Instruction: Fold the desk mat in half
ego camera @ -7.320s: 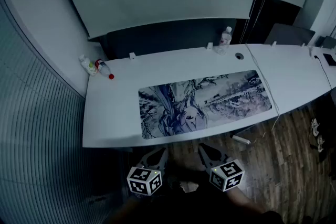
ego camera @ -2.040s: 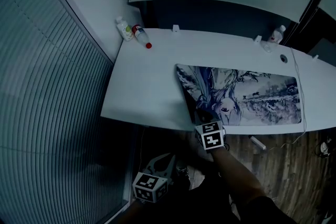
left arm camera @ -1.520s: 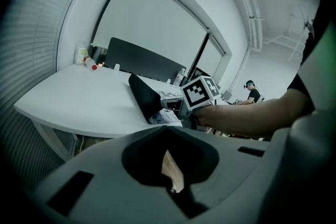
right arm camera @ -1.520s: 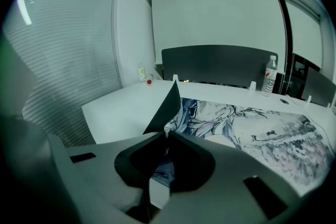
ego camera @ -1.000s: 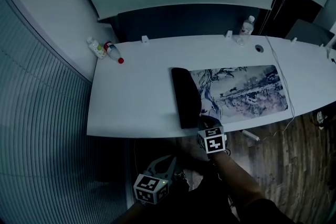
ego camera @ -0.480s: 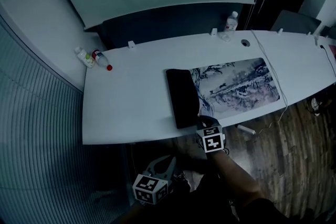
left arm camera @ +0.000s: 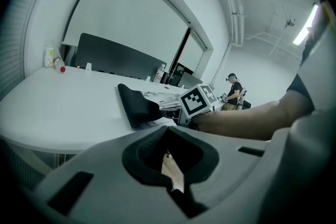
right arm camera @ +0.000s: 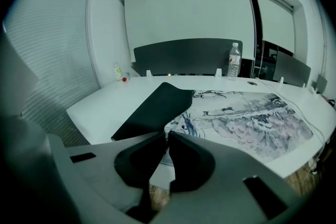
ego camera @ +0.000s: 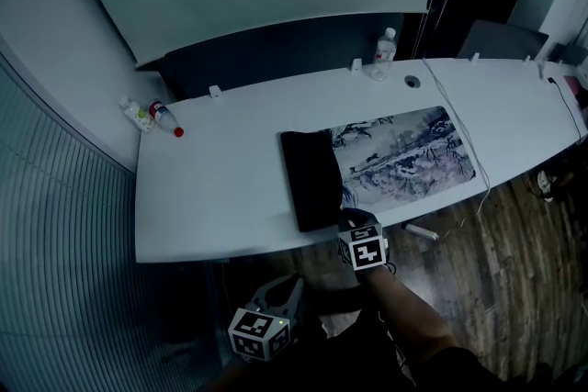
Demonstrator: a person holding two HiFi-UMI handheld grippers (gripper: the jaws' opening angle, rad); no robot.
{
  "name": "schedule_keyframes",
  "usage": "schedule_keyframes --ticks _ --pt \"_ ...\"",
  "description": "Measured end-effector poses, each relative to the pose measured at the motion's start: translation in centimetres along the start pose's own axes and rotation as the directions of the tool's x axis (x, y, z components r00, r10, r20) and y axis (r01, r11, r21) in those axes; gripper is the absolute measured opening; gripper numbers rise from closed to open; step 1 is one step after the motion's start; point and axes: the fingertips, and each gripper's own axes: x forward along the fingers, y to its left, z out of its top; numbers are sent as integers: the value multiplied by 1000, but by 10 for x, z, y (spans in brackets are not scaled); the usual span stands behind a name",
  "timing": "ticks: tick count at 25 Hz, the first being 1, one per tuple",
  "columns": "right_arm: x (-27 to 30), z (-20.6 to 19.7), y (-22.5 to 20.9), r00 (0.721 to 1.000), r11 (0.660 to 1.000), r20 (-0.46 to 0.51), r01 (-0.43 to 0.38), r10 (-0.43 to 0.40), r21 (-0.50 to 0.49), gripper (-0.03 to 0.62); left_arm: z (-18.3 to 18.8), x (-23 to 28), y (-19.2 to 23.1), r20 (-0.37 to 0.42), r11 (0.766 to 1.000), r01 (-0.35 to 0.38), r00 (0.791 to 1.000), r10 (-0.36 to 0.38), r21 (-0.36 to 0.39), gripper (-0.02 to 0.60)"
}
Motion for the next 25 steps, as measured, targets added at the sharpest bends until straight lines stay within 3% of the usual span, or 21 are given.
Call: schedule_keyframes --ticks 12,25 --pt "-4 4 -33 999 999 -10 -36 36 -8 41 16 28 -25 23 999 -33 999 33 -10 6" --pt "-12 7 -66 999 999 -14 -35 36 10 41 36 63 -46 27 1000 -11 1000 11 -11 6"
